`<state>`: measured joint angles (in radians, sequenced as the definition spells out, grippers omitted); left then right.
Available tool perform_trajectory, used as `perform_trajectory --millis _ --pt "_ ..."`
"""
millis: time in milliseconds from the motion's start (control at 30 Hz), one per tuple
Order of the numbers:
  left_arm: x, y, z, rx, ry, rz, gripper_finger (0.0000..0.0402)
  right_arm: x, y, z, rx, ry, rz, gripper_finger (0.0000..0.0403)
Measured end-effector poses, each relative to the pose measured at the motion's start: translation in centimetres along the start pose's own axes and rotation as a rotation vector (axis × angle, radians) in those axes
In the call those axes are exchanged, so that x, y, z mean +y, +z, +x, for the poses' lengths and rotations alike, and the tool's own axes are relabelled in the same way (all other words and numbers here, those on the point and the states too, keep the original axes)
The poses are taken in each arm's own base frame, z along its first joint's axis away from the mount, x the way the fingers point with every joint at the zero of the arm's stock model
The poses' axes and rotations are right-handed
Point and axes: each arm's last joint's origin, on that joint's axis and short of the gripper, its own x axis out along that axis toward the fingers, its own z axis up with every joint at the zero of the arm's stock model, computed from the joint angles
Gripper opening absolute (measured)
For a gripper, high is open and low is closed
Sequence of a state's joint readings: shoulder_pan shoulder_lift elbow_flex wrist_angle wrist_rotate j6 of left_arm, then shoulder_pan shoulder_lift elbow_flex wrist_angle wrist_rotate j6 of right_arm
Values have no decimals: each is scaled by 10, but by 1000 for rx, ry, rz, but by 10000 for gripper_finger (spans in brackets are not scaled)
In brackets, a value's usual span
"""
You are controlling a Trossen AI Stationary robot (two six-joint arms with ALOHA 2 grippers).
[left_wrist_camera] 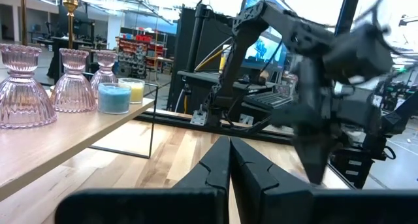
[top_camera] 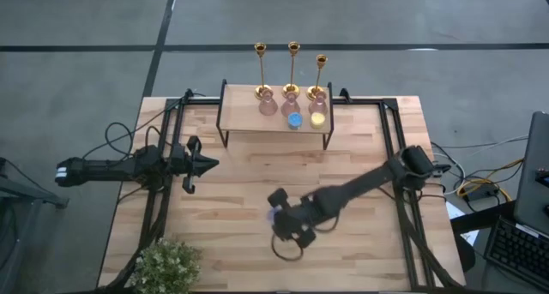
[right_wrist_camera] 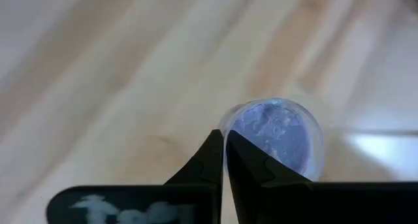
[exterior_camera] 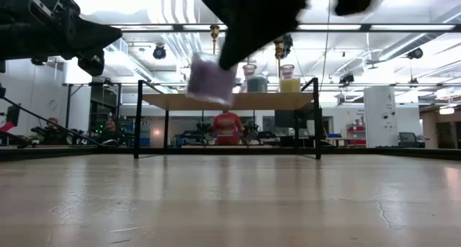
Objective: Pick & Place candle stick holders
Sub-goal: Put the purple scented candle on the shelf aligned with the other blue and yellow scented candles
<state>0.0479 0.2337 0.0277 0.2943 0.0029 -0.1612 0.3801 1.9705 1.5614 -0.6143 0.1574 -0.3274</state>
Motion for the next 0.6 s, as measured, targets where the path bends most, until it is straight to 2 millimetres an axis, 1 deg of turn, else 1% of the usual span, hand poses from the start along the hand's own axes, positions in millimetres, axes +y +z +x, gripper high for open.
perform_trajectory --millis 133,233,367,500,600 --pt "0 0 0 0 0 0 14 -43 2 -13 1 -51 56 8" --pt "0 0 0 0 0 0 14 -77 -2 -25 16 -88 120 8" --pt "0 0 0 -1 0 0 14 -126 -10 -43 -15 -167 217 8" --pt "0 0 0 0 0 0 14 -174 -25 -63 -46 -254 352 8" --pt "0 0 0 0 0 0 14 -203 -41 -76 -44 -302 462 8"
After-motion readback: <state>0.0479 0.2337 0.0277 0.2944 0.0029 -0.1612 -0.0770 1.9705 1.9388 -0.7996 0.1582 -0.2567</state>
